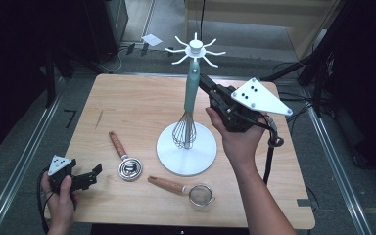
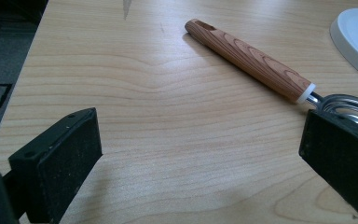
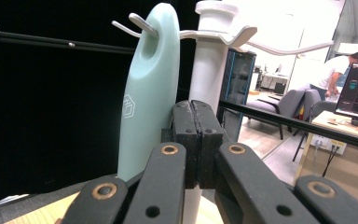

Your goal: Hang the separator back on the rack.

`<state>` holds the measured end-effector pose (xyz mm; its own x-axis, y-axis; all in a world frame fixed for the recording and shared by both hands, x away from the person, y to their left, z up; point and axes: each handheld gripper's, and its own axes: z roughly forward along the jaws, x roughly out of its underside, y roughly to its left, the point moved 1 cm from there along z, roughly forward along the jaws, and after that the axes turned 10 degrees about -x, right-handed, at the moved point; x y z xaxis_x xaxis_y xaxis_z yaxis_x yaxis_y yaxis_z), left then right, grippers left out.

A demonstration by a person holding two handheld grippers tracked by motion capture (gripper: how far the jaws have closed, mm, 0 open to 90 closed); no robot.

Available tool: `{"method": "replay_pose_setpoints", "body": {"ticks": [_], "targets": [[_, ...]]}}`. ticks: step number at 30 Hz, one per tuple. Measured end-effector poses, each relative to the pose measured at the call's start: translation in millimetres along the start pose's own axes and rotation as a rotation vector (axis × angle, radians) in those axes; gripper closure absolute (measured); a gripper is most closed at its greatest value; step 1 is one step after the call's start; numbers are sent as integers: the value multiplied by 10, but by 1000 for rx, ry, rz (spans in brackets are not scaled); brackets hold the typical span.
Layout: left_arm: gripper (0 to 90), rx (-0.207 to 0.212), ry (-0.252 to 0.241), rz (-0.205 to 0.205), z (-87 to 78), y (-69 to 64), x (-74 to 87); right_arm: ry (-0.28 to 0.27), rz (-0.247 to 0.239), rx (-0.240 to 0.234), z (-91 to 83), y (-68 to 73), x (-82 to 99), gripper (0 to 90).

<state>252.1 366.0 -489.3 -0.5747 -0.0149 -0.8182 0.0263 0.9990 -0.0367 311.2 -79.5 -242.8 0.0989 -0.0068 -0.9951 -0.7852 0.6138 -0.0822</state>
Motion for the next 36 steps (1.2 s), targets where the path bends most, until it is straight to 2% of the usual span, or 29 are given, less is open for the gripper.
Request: {"method": "replay_pose_setpoints", "body": {"ticks": [7,16,21,22,24,25,26,27,29,32,33,36], "targets": [[0,0,-1,0,-1,0,0,-3,-5,-7,-2,26,-1,900],[0,1,0,0,-2,2,0,6,7,30,-87,-21,76,881],[0,-3,-3,0,-3,-1,1,23,14,66,-202,-79,192,807],[0,-5,-5,2,-3,-3,2,36,21,87,-272,-116,265,745],[0,-5,-7,3,-5,-4,2,39,16,95,-301,-143,301,725],[0,-5,-8,4,-6,-5,3,48,30,104,-338,-155,338,707],[0,-6,-9,3,-7,-6,3,58,31,121,-409,-191,410,657],[0,-7,-9,4,-7,-6,3,58,31,121,-409,-191,410,657],[0,-7,-9,6,-8,-7,3,84,39,148,-508,-223,521,586],[0,-8,-10,6,-12,-10,3,99,56,153,-560,-241,590,537],[0,-7,-10,6,-12,-11,3,116,61,163,-618,-257,685,502],[0,-9,-11,6,-14,-13,4,139,69,176,-666,-262,773,477]]}}
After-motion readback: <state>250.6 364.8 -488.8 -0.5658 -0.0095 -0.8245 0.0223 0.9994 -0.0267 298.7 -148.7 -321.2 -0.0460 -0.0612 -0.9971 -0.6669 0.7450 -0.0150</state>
